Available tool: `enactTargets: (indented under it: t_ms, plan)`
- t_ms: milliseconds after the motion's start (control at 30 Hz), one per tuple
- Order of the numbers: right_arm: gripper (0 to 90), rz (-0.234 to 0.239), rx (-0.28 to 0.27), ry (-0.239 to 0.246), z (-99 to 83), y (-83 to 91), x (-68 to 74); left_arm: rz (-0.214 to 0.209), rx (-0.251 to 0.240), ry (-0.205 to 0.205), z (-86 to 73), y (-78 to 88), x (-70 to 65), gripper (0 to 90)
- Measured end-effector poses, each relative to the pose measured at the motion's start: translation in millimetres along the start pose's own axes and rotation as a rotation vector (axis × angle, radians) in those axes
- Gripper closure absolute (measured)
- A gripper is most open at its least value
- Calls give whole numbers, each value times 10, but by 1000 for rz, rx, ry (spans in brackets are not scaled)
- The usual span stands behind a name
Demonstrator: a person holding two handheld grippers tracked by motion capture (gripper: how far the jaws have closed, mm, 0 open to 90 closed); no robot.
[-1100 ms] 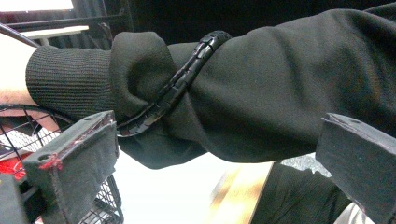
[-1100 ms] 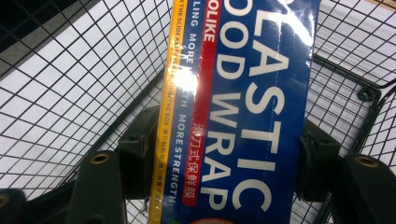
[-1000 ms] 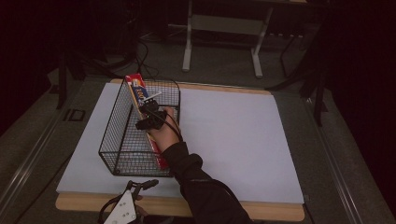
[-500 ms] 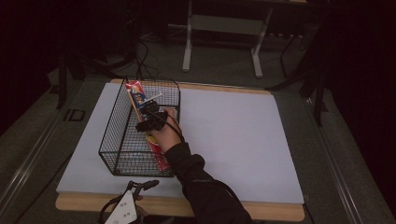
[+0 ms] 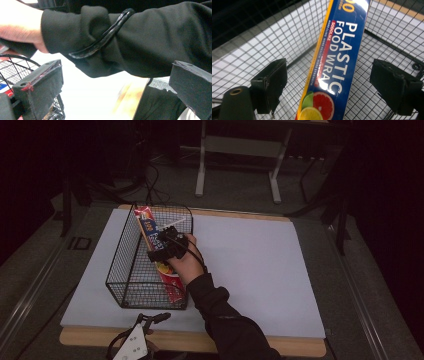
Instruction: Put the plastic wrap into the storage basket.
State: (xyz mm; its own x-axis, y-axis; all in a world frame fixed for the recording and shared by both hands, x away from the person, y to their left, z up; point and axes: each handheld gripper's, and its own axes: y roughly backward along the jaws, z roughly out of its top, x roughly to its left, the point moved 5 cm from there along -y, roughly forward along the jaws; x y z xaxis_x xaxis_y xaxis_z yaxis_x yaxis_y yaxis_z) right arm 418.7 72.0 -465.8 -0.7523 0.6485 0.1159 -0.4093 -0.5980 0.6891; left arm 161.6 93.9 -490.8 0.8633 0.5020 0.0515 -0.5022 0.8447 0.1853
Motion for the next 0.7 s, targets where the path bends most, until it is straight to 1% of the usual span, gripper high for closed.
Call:
enactTargets:
  t_ms: [200,267,500,700]
  plan:
    - [133,16,-8,29,4,202,-22,3,2,-1,-4,-7,1,0]
    - [133,12,-9,35,-7,268,-38,3,3,1,-6,-9,2,0]
    - [135,6,-22,36,-87,465,-109,4,5,2,-10,-13,4,0]
    - [136,0,-51,35,-169,684,-163,5,12,0,-18,-23,8,0]
